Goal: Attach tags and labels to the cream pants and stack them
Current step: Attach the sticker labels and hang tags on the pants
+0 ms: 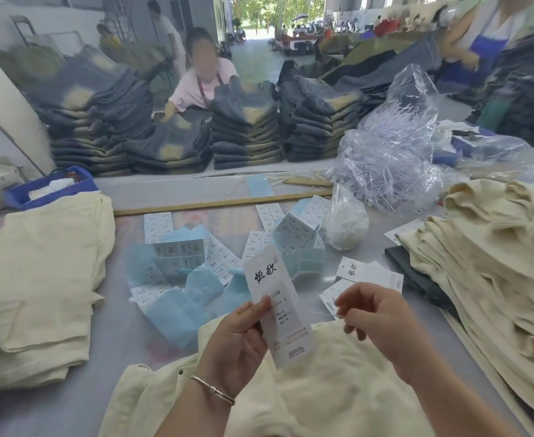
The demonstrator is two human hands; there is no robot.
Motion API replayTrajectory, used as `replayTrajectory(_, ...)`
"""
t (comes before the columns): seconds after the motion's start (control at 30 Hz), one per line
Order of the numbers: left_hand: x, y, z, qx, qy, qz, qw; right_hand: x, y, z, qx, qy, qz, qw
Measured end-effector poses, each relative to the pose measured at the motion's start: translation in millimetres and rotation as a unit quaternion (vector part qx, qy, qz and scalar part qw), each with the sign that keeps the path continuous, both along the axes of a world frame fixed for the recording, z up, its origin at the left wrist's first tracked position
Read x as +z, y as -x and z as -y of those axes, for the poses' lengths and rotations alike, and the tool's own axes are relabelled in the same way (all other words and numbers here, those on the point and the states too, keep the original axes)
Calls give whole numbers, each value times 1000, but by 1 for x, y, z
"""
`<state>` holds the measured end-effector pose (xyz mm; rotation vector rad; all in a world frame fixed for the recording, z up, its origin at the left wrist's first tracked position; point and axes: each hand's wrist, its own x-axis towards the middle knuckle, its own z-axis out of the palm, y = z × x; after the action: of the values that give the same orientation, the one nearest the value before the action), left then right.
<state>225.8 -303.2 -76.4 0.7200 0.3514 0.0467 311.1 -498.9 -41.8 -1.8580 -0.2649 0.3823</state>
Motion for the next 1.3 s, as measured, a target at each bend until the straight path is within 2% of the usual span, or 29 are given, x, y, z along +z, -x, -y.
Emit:
replayTrajectory(0.03,3,2,1,-12,-18,-3,1000,-1,3,-1,-5,121,88,989)
replayTrajectory(0.07,8,4,2,-26,-34,-5,999,1,9,-2,-10,194,146,970)
replayTrajectory(0.1,11,6,4,-41,-48,-6,998,4,15,-4,-1,203,151,968)
replayTrajectory(0.13,13,8,6,-53,-56,-6,997,7,21,-7,34,156,104,982)
replayTrajectory(0.17,16,9,9,-63,-64,-5,996,11,27,-11,84,71,18,994)
replayTrajectory(0.23,19,13,13,-73,-82,-10,994,15,40,-21,178,-71,-128,973)
replayTrajectory(0.27,20,15,14,-76,-91,-16,993,14,45,-24,190,-94,-143,967)
replayTrajectory(0.37,24,21,12,-72,-114,-37,990,13,53,-27,171,-99,-107,974)
replayTrajectory(0.47,26,26,6,-55,-128,-48,989,13,59,-25,188,-106,-132,967)
replayTrajectory(0.57,28,32,2,-45,-135,-50,989,9,57,-22,163,-93,-118,975)
replayTrajectory(0.67,29,37,-2,-14,-142,-50,988,7,51,-15,129,-5,-18,991)
replayTrajectory(0.77,31,40,-6,20,-136,-40,990,12,45,-7,126,54,78,987)
replayTrajectory(0.87,27,40,-11,56,-120,-46,990,15,39,6,144,55,29,988)
replayTrajectory(0.97,21,40,-12,60,-124,-70,988,19,35,16,120,-16,-18,993)
replayTrajectory(1.07,16,40,-7,36,-133,-91,986,20,33,15,59,-173,-82,980)
replayTrajectory(1.2,6,33,1,30,-119,-94,988,19,31,0,39,-400,-252,880)
replayTrajectory(1.27,3,29,5,31,-118,-96,988,18,31,-8,51,-441,-301,844)
replayTrajectory(1.3,2,27,6,35,-121,-100,987,18,31,-11,59,-446,-313,837)
